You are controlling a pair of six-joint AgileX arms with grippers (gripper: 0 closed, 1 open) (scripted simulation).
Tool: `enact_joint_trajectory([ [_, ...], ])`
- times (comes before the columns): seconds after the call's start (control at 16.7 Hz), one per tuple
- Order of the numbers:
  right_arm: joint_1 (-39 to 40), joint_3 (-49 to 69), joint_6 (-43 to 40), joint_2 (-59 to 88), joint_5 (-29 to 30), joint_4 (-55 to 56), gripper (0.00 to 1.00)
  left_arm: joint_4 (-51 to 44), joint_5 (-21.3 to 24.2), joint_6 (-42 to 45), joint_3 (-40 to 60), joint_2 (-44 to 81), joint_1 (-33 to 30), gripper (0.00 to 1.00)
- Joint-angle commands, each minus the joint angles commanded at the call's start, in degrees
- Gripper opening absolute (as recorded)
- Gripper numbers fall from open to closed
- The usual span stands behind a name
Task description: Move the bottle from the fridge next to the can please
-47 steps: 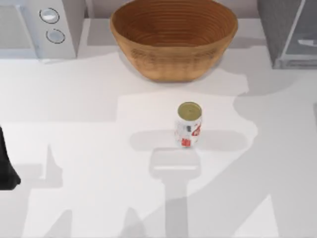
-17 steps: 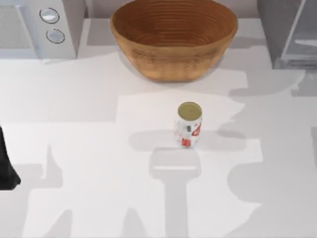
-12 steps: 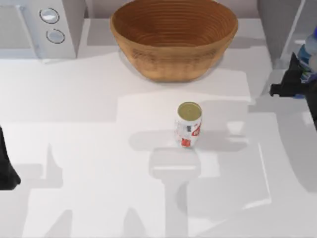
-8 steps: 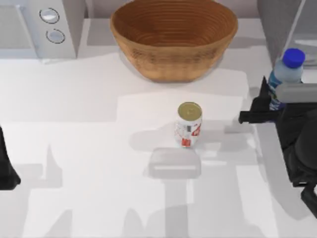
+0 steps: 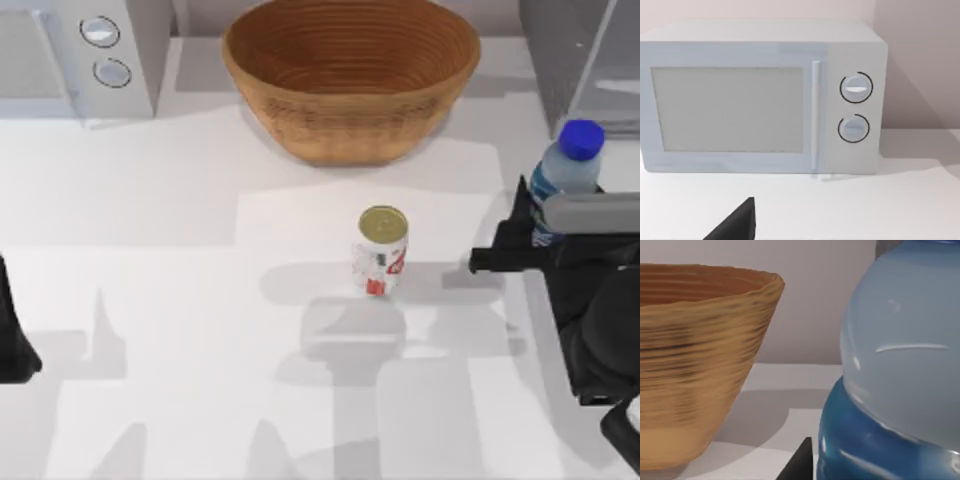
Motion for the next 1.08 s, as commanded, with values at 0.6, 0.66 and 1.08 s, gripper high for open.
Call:
enact_joint_trajectory([
  [0.6,0.17,-0.15,-0.1,0.03,0.15,0.13,0.38,0.0,0.0,0.0,0.0,0.0,0.0,1.0],
  [0.66,0.17,-0.15,-0.1,0.03,0.15,0.13,0.45,0.0,0.0,0.0,0.0,0.0,0.0,1.0],
  [1.08,0.17,-0.15,-0.1,0.03,0.15,0.13,0.98,0.0,0.0,0.0,0.0,0.0,0.0,1.0],
])
